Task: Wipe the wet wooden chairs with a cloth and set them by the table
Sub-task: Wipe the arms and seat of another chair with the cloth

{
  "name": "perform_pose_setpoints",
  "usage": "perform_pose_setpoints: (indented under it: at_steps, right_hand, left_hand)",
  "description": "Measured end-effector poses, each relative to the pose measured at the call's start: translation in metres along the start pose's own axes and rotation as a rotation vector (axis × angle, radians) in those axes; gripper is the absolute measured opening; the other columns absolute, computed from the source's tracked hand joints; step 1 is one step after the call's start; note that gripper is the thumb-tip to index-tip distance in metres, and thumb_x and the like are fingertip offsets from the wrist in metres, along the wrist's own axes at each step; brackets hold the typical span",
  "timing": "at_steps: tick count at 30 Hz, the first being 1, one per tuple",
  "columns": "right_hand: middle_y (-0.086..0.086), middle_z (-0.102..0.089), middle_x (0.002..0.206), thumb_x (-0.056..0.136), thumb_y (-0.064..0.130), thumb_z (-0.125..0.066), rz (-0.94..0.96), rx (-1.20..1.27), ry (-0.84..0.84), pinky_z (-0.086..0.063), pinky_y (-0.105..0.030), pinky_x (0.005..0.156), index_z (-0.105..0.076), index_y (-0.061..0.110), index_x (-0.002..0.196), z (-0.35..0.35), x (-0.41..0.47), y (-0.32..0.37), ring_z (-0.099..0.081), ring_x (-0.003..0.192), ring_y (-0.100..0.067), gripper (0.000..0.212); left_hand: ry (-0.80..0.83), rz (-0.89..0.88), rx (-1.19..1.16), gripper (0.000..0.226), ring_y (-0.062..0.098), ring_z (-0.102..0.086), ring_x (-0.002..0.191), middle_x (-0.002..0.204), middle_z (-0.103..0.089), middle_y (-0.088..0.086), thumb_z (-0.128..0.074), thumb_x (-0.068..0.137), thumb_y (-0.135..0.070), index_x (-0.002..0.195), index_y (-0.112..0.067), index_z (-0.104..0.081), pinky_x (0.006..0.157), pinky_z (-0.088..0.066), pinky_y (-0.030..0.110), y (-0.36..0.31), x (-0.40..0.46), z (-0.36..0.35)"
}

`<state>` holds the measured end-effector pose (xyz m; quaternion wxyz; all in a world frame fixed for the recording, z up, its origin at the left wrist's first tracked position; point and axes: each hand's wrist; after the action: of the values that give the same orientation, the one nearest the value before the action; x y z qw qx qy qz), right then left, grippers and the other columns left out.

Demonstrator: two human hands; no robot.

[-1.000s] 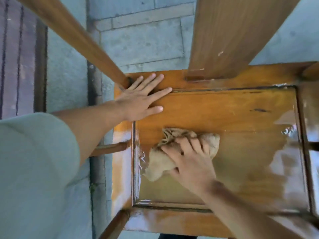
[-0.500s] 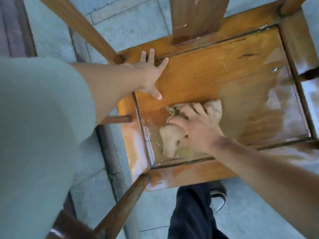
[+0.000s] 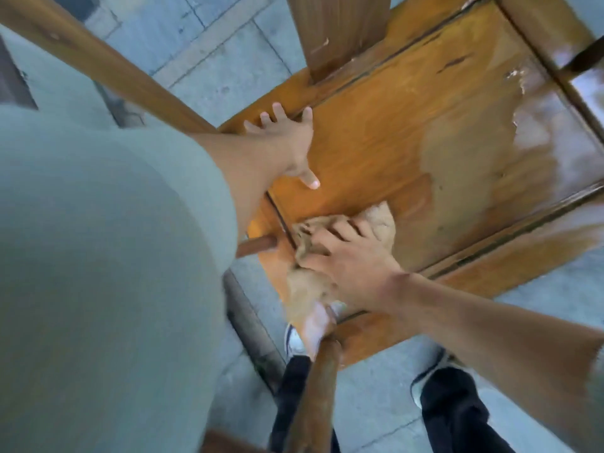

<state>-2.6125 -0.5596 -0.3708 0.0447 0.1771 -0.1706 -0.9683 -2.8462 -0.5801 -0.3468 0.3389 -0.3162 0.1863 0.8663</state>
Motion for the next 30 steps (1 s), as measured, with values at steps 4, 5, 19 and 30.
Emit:
perform_pose_setpoints:
  at_steps: [4, 5, 19, 30]
  right_hand:
    - [-0.006, -0.051, 0.128, 0.09, 0.037, -0.051, -0.184, -0.001, -0.027, -0.034, -0.056, 0.103, -0.059, 0.044, 0.134, 0.0, 0.011, 0.032, -0.046, 0.118, -0.041, 0.044]
    - [-0.007, -0.051, 0.128, 0.091, 0.037, -0.053, -0.232, 0.021, -0.044, -0.032, -0.057, 0.104, -0.058, 0.045, 0.134, -0.004, 0.017, 0.045, -0.046, 0.118, -0.042, 0.043]
    - [0.005, -0.054, 0.109, 0.059, 0.039, -0.064, -0.228, 0.164, -0.046, -0.036, -0.05, 0.101, -0.072, 0.044, 0.102, -0.03, -0.109, -0.016, -0.049, 0.106, -0.028, 0.044]
    - [-0.001, -0.056, 0.113, 0.063, 0.035, -0.057, -0.293, 0.302, -0.315, -0.033, -0.053, 0.103, -0.065, 0.032, 0.099, -0.052, -0.068, 0.04, -0.051, 0.113, -0.034, 0.037]
  left_hand:
    - [0.112, 0.015, -0.066, 0.139, 0.051, 0.011, 0.146, 0.158, 0.026, 0.025, -0.085, 0.069, -0.052, 0.153, -0.026, 0.023, 0.111, -0.013, 0.073, -0.012, -0.005, 0.003]
    - [0.136, 0.023, -0.074, 0.139, 0.05, 0.013, 0.146, 0.157, 0.029, 0.025, -0.085, 0.07, -0.051, 0.152, -0.026, 0.025, 0.11, -0.014, 0.074, -0.013, -0.008, 0.003]
    - [0.053, -0.197, 0.073, 0.128, 0.047, 0.03, 0.142, 0.151, 0.043, 0.02, -0.061, 0.065, -0.086, 0.138, -0.049, 0.038, 0.113, -0.006, 0.072, -0.037, -0.027, -0.051]
    - [-0.174, -0.352, 0.257, 0.104, 0.039, 0.021, 0.148, 0.16, 0.024, 0.023, -0.022, 0.078, -0.089, 0.151, -0.034, 0.027, 0.117, 0.003, 0.065, -0.018, -0.016, -0.05]
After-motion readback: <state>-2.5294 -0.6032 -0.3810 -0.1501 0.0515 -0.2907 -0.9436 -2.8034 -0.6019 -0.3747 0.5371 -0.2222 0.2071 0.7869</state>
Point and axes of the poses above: each hand's wrist, its own x-axis towards the middle knuckle, its own z-axis out of the back of the hand, y = z × x
